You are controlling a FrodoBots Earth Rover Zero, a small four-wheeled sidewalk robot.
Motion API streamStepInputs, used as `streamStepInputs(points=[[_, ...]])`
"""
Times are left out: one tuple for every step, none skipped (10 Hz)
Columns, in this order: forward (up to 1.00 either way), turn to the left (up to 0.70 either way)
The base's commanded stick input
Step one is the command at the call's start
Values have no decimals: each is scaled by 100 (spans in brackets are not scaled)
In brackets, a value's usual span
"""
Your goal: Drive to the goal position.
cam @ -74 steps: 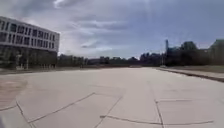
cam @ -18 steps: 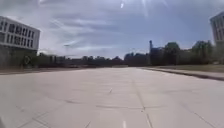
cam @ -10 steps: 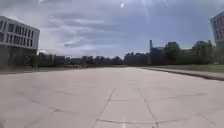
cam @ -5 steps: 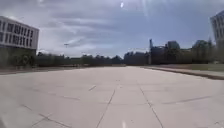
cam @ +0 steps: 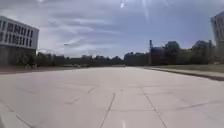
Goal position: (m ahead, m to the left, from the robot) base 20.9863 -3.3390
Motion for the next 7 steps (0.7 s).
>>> streamStepInputs(points=[[50,0],[50,0],[50,0],[50,0],[50,0],[50,0],[50,0]])
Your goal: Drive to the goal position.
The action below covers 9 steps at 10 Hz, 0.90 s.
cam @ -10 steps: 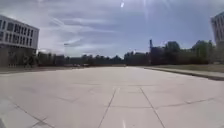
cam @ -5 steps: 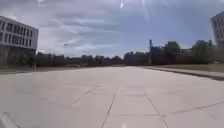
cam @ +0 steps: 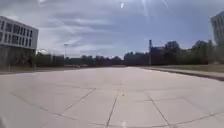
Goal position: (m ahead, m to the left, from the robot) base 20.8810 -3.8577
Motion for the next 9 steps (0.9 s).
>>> streamStepInputs(points=[[50,0],[50,0],[50,0],[50,0],[50,0],[50,0],[50,0],[50,0],[50,0]])
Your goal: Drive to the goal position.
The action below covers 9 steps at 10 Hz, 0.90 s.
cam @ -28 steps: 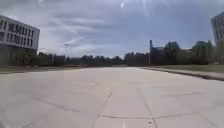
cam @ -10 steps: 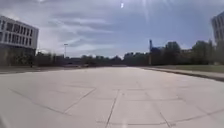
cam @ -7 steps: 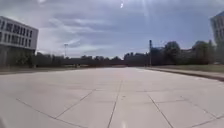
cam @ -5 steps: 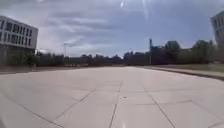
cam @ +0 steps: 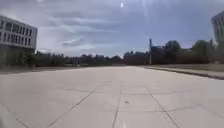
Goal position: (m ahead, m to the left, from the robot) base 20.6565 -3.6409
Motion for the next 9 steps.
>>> streamStepInputs(points=[[50,0],[50,0],[50,0],[50,0],[50,0],[50,0],[50,0],[50,0],[50,0]])
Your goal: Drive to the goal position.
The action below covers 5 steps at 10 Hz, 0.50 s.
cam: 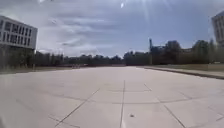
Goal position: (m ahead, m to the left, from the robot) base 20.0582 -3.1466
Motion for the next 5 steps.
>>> streamStepInputs(points=[[50,0],[50,0],[50,0],[50,0],[50,0]])
